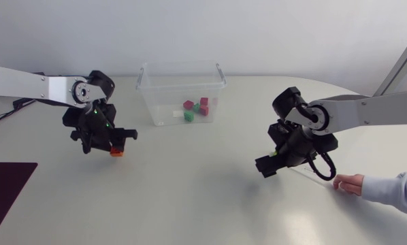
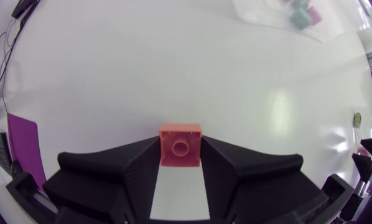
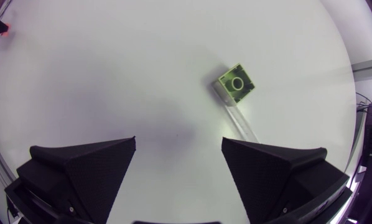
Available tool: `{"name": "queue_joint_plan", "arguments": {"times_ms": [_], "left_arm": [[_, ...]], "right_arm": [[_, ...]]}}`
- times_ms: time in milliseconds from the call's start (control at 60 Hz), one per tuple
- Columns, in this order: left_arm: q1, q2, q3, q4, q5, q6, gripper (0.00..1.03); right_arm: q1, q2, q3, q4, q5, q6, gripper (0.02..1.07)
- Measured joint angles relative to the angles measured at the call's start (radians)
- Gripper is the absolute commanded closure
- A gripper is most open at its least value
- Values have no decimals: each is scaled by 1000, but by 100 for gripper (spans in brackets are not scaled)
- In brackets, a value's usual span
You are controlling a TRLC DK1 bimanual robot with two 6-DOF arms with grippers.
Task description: Place the duplo bricks in the container
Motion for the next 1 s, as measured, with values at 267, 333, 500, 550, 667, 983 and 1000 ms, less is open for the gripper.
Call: {"name": "queue_joint_plan", "arguments": {"times_ms": [267, 333, 500, 550, 667, 983, 1000], "left_arm": [[-54, -236, -14, 152, 7, 26, 88], [-74, -288, -34, 225, 10, 36, 88], [-126, -338, -23, 306, 24, 56, 88], [-134, -329, -10, 329, 34, 60, 88], [-148, -269, 68, 393, 43, 74, 88], [-152, 45, 451, 449, 84, 105, 81], [-152, 67, 472, 449, 91, 106, 79]], "right_arm": [[-85, 35, 30, 17, 1, -78, 7], [-111, 35, 47, 17, 1, -115, 7], [-172, 46, 83, 14, -5, -191, 7], [-183, 47, 86, 10, -10, -206, 7], [-202, 47, 89, 8, -26, -216, 7], [-218, 39, 91, 5, -48, -231, 7], [-221, 39, 92, 3, -48, -232, 7]]}}
